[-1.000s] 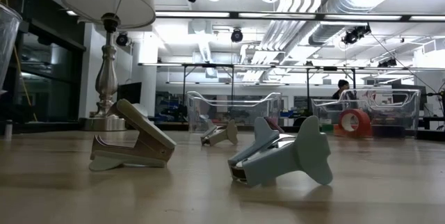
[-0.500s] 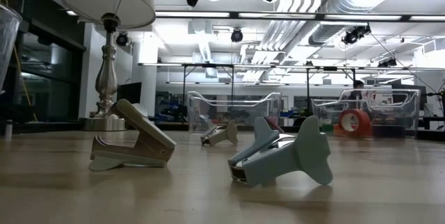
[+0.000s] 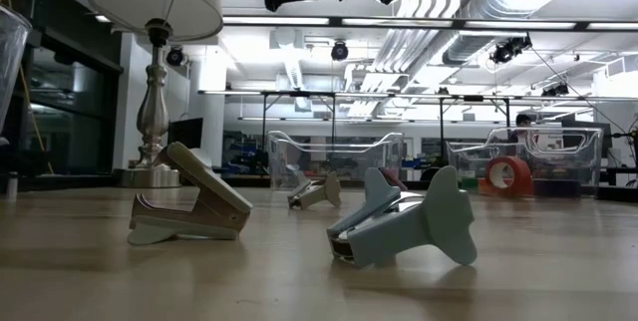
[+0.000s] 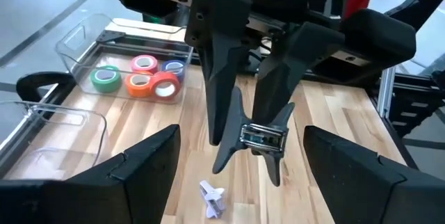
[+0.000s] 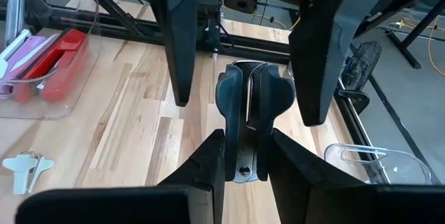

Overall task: Pick and place Stapler, Stapler remover, tape
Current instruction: Put the black staple remover into the top left transparent bin

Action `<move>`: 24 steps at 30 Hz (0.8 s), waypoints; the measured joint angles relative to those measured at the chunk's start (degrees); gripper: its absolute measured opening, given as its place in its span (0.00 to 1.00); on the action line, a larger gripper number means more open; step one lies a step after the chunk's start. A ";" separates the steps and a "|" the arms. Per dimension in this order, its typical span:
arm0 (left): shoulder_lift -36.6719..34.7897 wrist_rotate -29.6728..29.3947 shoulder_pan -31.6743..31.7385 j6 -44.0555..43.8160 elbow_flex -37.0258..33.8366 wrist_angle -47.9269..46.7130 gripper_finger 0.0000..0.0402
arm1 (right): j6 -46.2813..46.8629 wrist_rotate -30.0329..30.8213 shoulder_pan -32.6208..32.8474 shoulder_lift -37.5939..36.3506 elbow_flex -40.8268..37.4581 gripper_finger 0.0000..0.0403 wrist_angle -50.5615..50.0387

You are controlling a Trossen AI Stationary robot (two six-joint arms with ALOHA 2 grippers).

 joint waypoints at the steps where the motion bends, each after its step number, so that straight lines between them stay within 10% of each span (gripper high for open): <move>1: 0.00 0.00 0.02 0.00 0.00 0.00 0.74 | 0.00 0.01 0.00 0.00 0.00 0.18 -0.07; 24: 0.00 0.42 0.02 0.02 0.00 -0.29 0.46 | -0.09 -2.05 -1.98 0.79 -0.02 0.18 0.11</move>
